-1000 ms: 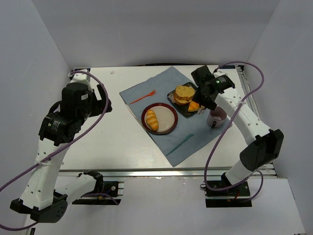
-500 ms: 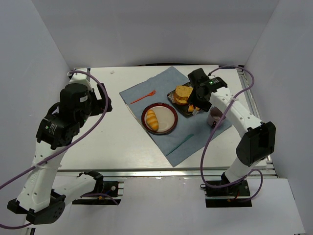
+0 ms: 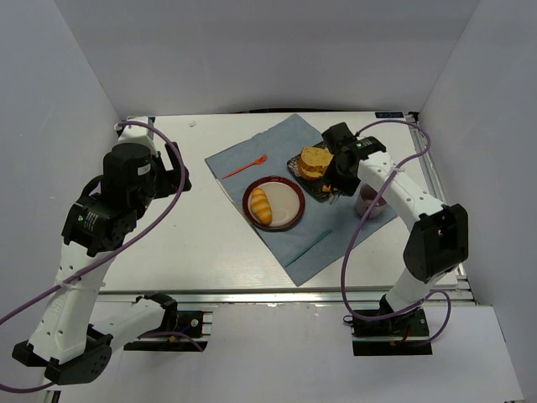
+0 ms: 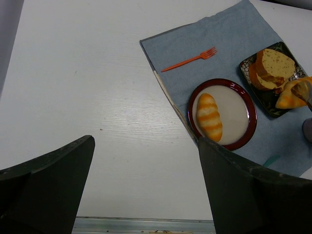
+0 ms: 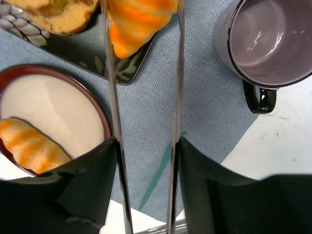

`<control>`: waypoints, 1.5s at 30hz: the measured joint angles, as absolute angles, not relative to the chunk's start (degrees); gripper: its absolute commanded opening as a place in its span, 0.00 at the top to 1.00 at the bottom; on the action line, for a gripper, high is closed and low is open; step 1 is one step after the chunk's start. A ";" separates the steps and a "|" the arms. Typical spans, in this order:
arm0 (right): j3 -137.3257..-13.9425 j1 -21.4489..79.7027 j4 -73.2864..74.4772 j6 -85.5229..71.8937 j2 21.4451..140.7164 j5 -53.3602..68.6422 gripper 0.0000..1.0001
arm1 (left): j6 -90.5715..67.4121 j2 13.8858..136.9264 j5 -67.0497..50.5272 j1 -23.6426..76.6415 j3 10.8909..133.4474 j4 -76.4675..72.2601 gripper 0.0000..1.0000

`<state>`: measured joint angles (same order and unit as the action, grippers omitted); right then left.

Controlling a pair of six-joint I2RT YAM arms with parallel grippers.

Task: Place the bread

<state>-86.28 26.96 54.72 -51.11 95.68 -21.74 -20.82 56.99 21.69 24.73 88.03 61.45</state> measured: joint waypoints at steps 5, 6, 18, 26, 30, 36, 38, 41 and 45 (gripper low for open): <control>-85.60 26.85 54.54 -51.03 95.94 -20.93 0.66 | -20.80 56.99 21.98 24.73 88.03 61.47 0.02; -85.62 26.79 54.63 -51.00 95.94 -20.88 0.68 | -20.80 56.99 22.04 24.73 88.03 61.47 0.02; -95.26 26.63 61.60 -45.89 92.05 -22.11 0.72 | -20.78 57.25 22.72 24.73 88.03 61.49 0.02; -94.35 27.27 59.99 -29.36 82.17 -12.19 0.77 | -20.86 59.96 23.55 24.75 88.62 61.71 0.02; -88.84 28.69 54.22 -20.03 78.70 -1.58 0.71 | -21.30 61.67 23.55 24.77 88.71 61.69 0.02; -84.44 30.13 47.35 -11.97 81.19 9.19 0.73 | -22.52 62.28 23.62 24.77 88.71 61.69 0.02; -83.81 30.55 45.63 -10.37 83.26 10.68 0.73 | -22.96 62.26 23.81 24.77 88.71 61.69 0.02; -83.40 30.98 43.42 -8.36 86.17 12.05 0.74 | -23.42 62.26 24.23 24.77 88.71 61.71 0.02; -83.31 31.07 41.98 -5.98 89.27 12.40 0.74 | -23.83 62.28 24.86 24.77 88.79 61.87 0.02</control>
